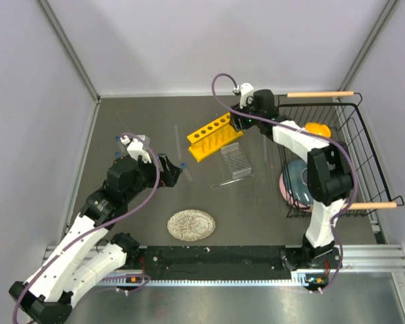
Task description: Organize the chemistry lab equipment
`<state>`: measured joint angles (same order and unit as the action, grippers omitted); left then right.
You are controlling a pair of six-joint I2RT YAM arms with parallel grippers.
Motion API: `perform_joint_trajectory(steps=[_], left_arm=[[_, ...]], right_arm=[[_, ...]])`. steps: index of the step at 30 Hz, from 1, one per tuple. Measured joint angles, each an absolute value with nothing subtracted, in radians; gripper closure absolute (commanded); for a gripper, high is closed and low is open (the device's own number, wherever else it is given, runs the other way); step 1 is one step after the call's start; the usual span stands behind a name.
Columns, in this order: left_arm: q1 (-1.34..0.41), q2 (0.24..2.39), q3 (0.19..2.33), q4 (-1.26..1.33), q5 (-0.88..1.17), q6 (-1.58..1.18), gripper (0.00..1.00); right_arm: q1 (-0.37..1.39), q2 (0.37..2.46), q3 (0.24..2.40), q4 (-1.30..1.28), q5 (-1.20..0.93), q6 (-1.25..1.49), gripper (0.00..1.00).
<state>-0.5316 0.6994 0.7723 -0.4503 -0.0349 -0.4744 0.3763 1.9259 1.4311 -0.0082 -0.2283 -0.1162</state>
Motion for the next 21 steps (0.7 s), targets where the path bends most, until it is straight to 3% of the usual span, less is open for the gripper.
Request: perform_joint_trajectory(steps=[1, 7, 14, 21], left_arm=[[-0.532, 0.692, 0.772, -0.451, -0.030, -0.478, 0.01], [-0.531, 0.638, 0.771, -0.479, -0.017, -0.498, 0.01], [-0.531, 0.553, 0.770, -0.523, -0.020, -0.503, 0.01], [-0.531, 0.507, 0.746, -0.542, -0.030, -0.504, 0.01]], right_arm=[[0.376, 1.904, 1.431, -0.032, -0.235, -0.131, 0.25], [0.376, 1.709, 1.433, -0.223, -0.302, -0.230, 0.05], [0.377, 1.541, 1.378, -0.365, -0.313, -0.261, 0.01], [0.406, 1.623, 1.377, -0.502, -0.088, -0.138, 0.01]])
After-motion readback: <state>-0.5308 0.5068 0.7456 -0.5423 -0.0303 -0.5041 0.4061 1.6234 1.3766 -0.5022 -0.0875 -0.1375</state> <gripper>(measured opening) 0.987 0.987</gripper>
